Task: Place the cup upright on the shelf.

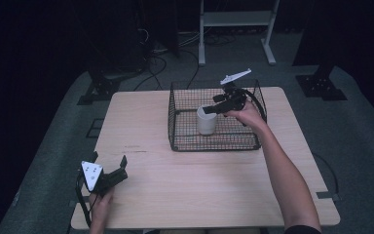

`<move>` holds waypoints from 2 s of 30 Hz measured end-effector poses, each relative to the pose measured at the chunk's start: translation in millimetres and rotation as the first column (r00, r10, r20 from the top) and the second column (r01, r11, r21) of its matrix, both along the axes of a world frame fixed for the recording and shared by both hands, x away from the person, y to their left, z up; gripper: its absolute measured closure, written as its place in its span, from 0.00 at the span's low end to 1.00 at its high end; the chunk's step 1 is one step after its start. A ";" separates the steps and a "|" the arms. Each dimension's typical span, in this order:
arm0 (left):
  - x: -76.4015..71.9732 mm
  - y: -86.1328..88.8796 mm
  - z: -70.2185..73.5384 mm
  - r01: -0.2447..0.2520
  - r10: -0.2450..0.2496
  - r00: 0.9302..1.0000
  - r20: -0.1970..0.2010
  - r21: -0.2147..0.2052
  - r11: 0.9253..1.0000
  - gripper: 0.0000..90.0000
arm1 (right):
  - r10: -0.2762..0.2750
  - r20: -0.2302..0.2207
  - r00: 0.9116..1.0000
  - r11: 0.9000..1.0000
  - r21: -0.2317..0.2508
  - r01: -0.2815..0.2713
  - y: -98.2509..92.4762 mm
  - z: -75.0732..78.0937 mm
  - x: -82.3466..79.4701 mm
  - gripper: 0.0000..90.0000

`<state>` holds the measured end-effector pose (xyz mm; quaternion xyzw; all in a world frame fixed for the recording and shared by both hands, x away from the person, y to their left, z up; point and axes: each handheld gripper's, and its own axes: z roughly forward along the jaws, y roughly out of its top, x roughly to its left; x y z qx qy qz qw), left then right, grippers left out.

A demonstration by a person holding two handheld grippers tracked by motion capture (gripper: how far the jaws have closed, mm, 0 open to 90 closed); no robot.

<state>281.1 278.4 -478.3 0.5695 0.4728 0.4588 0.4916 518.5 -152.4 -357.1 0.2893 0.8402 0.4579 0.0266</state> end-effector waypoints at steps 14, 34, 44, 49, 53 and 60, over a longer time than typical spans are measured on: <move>0.0 -0.2 0.0 0.002 -0.002 1.000 0.001 0.003 1.000 0.00 | 0.001 0.022 1.000 1.000 0.017 -0.001 -14.8 6.9 -19.8 0.15; -0.1 -0.7 -0.1 0.003 -0.003 1.000 0.001 0.005 1.000 0.00 | 0.019 0.048 0.999 0.999 0.038 -0.020 -25.9 14.8 -48.7 0.15; 0.1 -0.3 0.0 0.001 -0.001 1.000 0.000 0.004 1.000 0.00 | 0.043 0.052 0.998 0.999 0.029 -0.045 -26.9 16.0 -61.3 0.15; 0.2 0.1 0.0 0.000 0.000 1.000 -0.001 0.001 1.000 0.00 | 0.048 0.071 0.996 0.998 0.040 -0.050 -29.7 17.9 -71.2 0.15; 0.1 -0.1 0.0 0.001 -0.001 1.000 0.000 0.003 1.000 0.00 | 0.062 0.067 0.996 0.997 0.037 -0.065 -32.6 15.9 -79.1 0.15; 0.2 -0.1 0.0 0.000 0.000 1.000 0.000 0.003 1.000 0.00 | 0.066 0.084 0.994 0.996 0.050 -0.071 -38.8 16.9 -91.7 0.15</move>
